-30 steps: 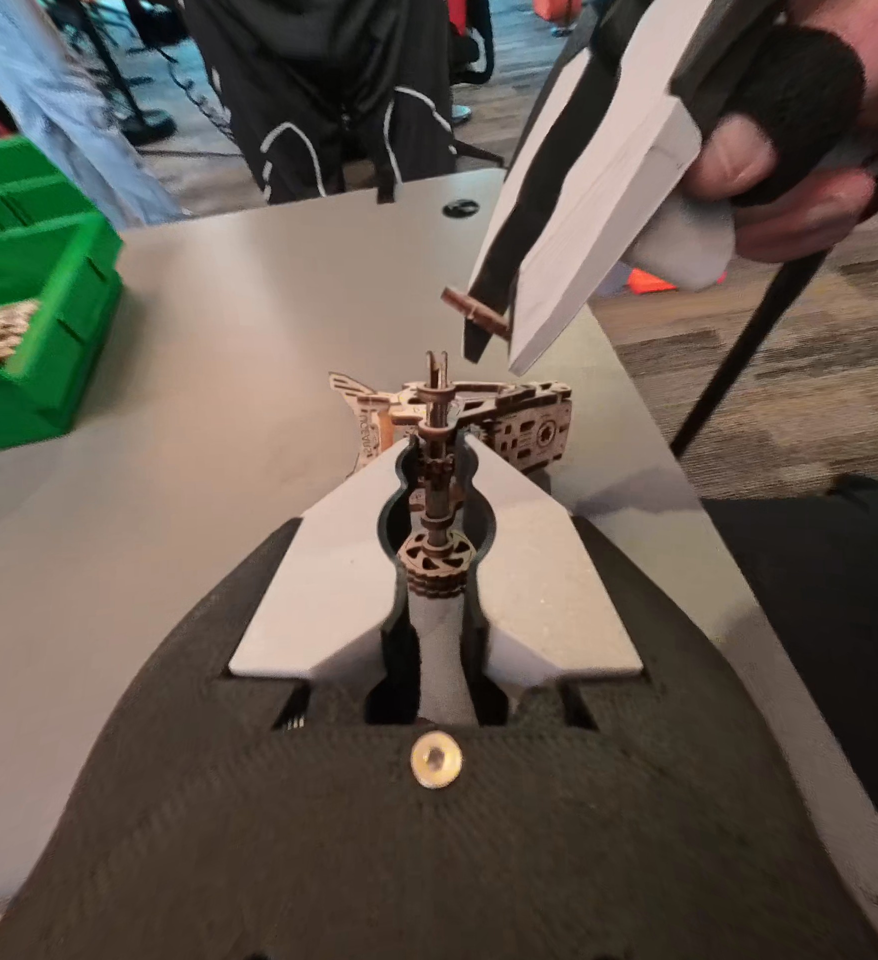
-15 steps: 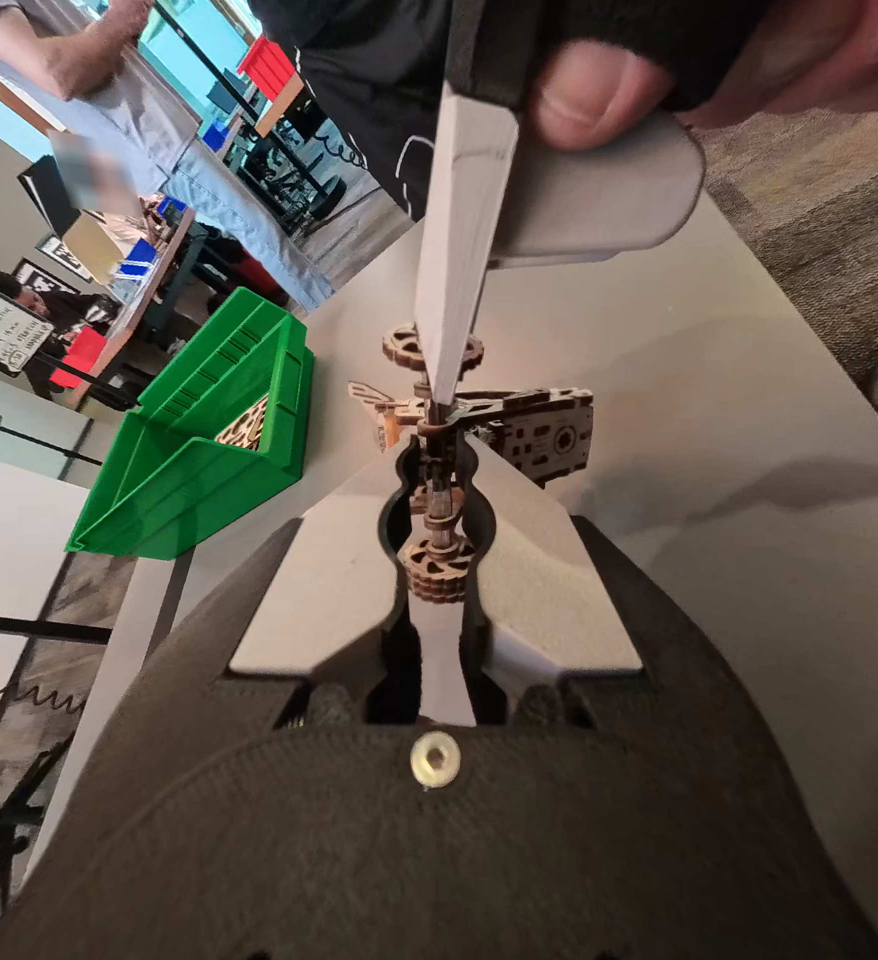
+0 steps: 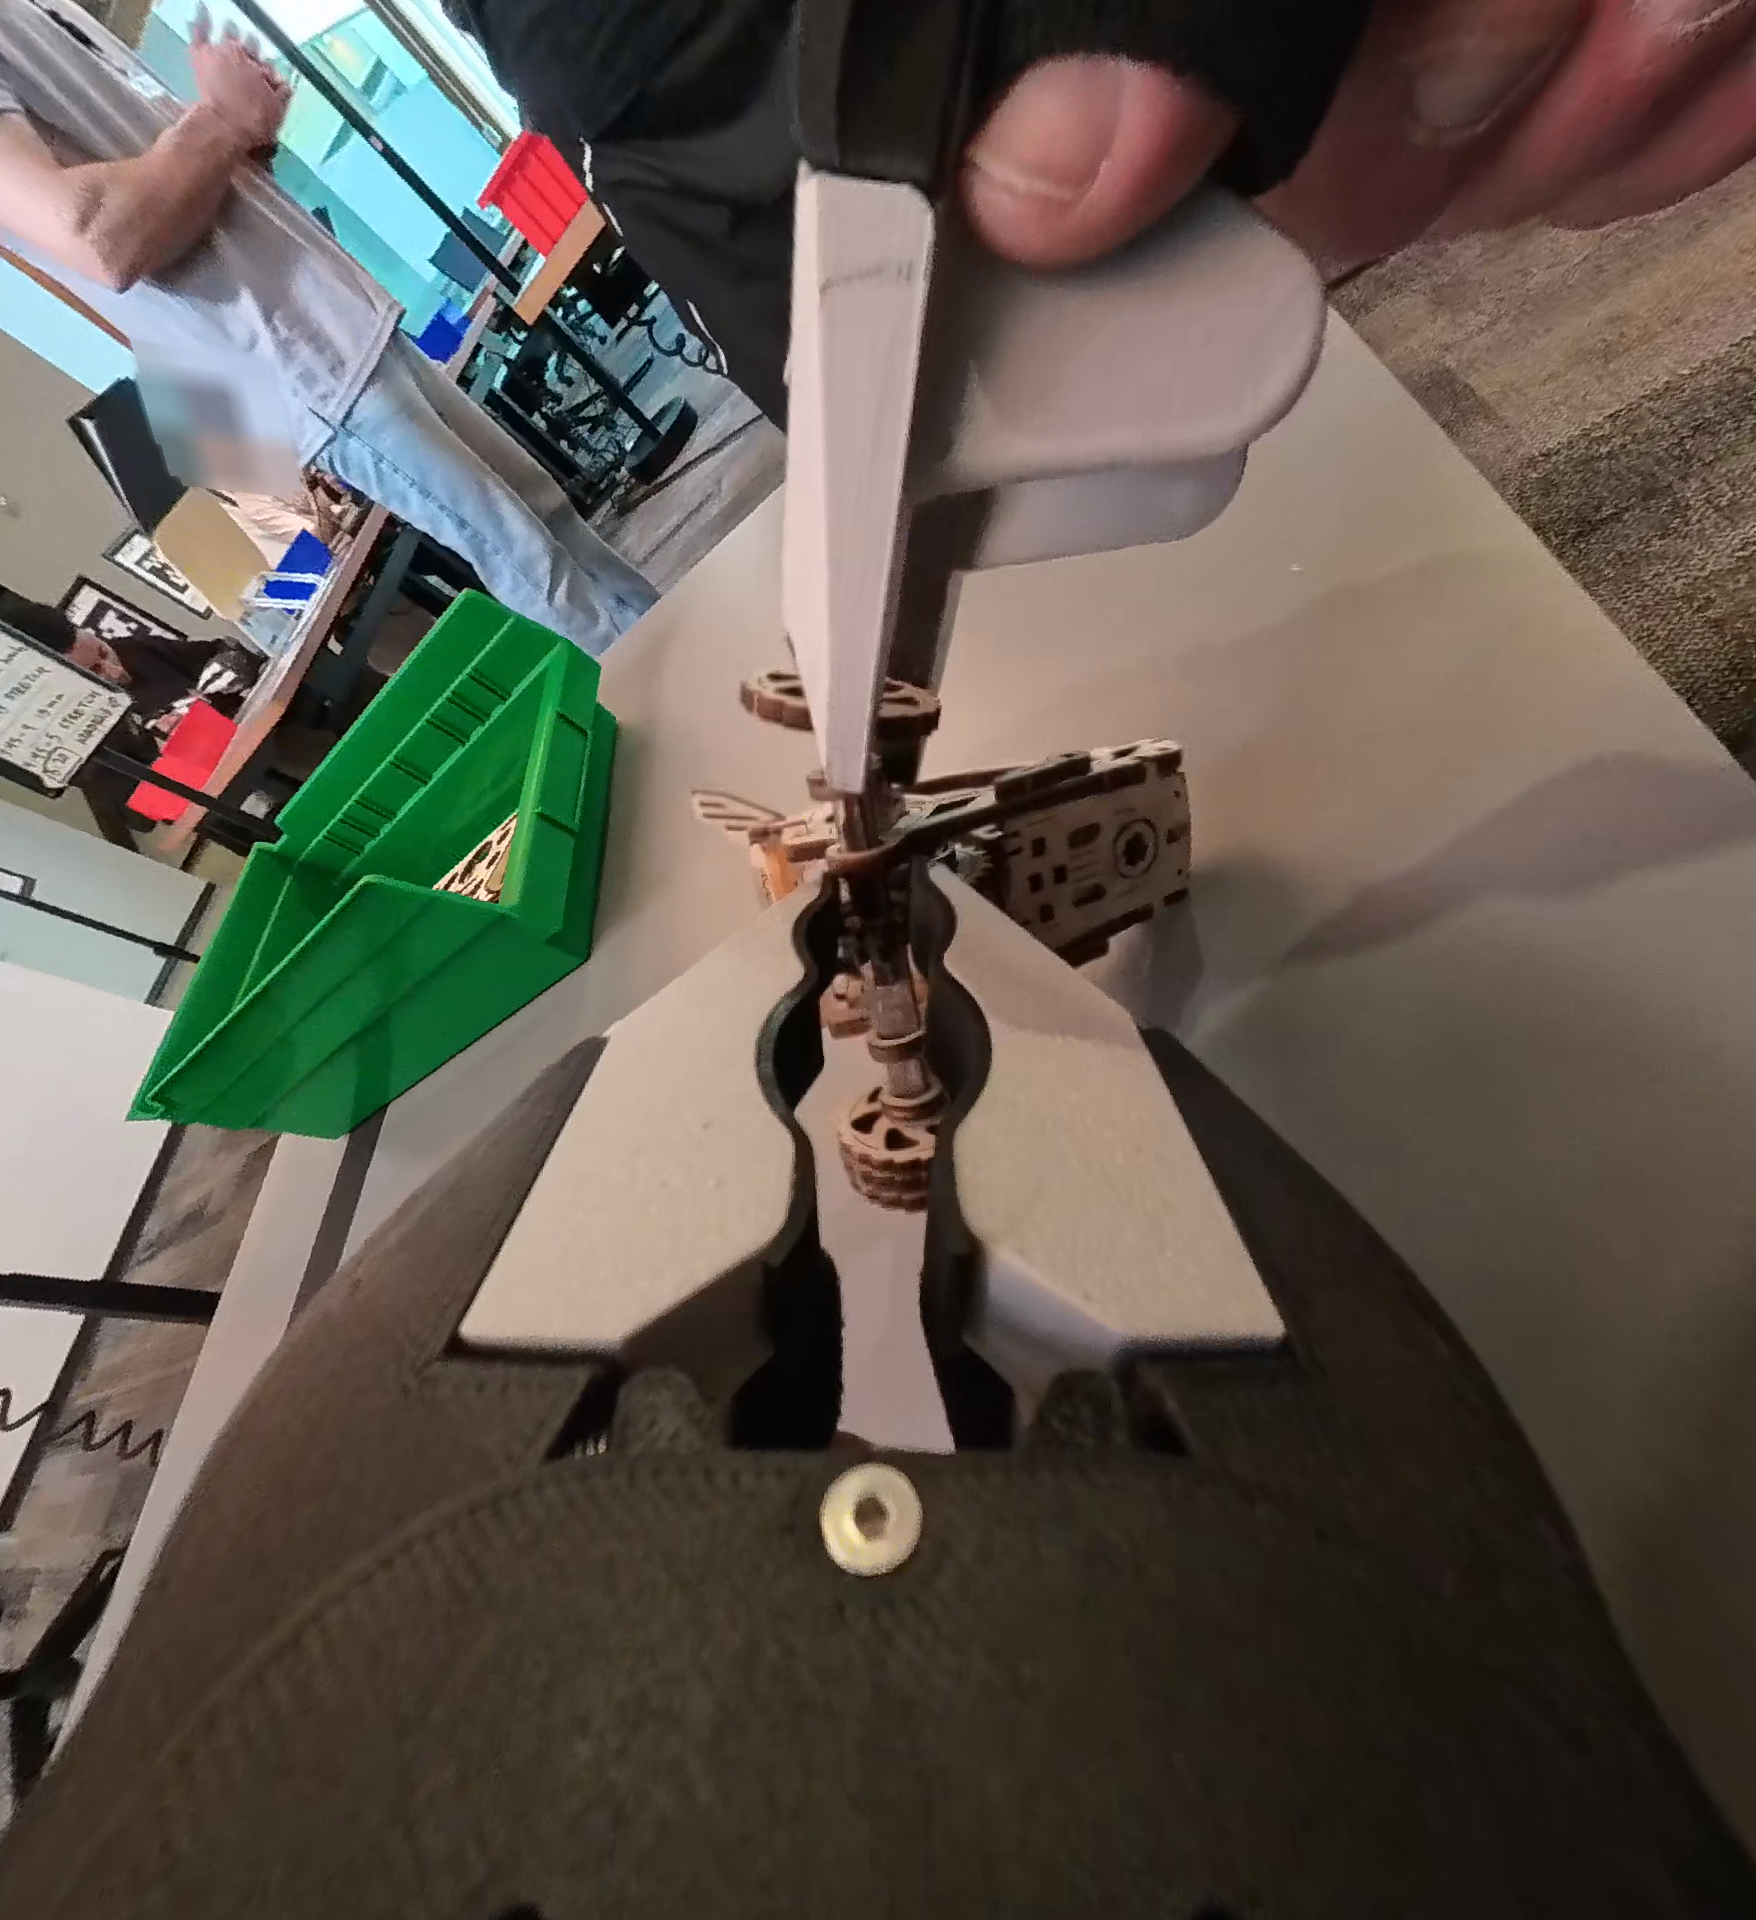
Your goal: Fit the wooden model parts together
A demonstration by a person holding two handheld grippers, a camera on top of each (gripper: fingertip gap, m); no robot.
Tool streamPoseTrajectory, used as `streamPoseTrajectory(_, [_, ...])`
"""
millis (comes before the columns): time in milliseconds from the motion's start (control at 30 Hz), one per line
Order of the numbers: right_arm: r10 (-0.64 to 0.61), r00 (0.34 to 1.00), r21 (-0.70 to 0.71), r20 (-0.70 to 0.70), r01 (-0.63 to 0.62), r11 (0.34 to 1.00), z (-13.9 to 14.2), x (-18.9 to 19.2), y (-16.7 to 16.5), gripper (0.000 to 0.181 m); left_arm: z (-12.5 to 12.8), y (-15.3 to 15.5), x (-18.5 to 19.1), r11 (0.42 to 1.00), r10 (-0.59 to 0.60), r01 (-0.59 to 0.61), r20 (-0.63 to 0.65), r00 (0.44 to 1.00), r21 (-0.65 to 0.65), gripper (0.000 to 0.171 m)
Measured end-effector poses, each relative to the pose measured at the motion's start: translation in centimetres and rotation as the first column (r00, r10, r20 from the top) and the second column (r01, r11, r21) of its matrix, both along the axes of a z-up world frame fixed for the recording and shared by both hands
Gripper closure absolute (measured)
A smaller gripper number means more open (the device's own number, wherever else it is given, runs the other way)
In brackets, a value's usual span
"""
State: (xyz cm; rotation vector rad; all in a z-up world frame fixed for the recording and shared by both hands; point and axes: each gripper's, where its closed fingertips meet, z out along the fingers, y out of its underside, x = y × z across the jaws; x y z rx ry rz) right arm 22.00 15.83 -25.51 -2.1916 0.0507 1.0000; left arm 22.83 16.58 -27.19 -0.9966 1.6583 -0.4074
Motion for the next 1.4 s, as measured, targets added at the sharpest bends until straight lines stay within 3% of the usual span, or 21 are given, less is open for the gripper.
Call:
streamPoseTrajectory(133, [0.030,0.994,-0.008,0.108,-0.030,1.000,-0.2,-0.2,-0.1,0.151,-0.2,0.1,0.0,1.000,0.004,-0.004,-0.003,1.000,0.004,0.161])
streamPoseTrajectory(200, [0.043,0.995,-0.017,0.087,-0.042,0.999,-0.3,-0.3,0.0,0.151,-0.3,0.1,-0.2,1.000,0.004,-0.004,-0.002,1.000,-0.012,0.161])
streamPoseTrajectory(567, [0.144,0.981,-0.012,0.127,-0.144,0.990,-1.0,-2.7,0.0,0.151,-2.1,-0.1,-2.9,0.961,0.071,-0.072,-0.011,0.997,-0.266,0.160])
streamPoseTrajectory(767, [0.161,0.974,-0.004,0.160,-0.162,0.987,-1.1,-3.5,-0.4,0.151,-2.3,0.3,-4.3,0.941,0.110,-0.108,-0.012,0.994,-0.320,0.122])
streamPoseTrajectory(867, [0.161,0.975,-0.005,0.153,-0.162,0.987,-0.9,-4.2,-0.7,0.151,-1.1,-0.3,-4.6,0.950,0.105,-0.094,0.019,0.994,-0.299,0.114])
streamPoseTrajectory(1033, [0.150,0.978,0.000,0.146,-0.152,0.988,-1.3,-4.6,-1.5,0.151,-2.5,-0.4,-4.5,0.946,0.092,-0.097,-0.028,0.995,-0.310,0.133])
streamPoseTrajectory(1233, [0.133,0.982,-0.010,0.133,-0.133,0.991,-0.7,-4.1,-2.5,0.151,0.1,-1.5,-5.4,0.934,0.071,-0.045,0.060,0.996,-0.353,0.112])
streamPoseTrajectory(1400, [0.187,0.979,-0.046,-0.075,-0.191,0.981,0.2,-6.8,-3.2,0.150,2.7,-4.9,-4.2,0.976,-0.033,0.050,0.084,0.996,-0.211,0.110])
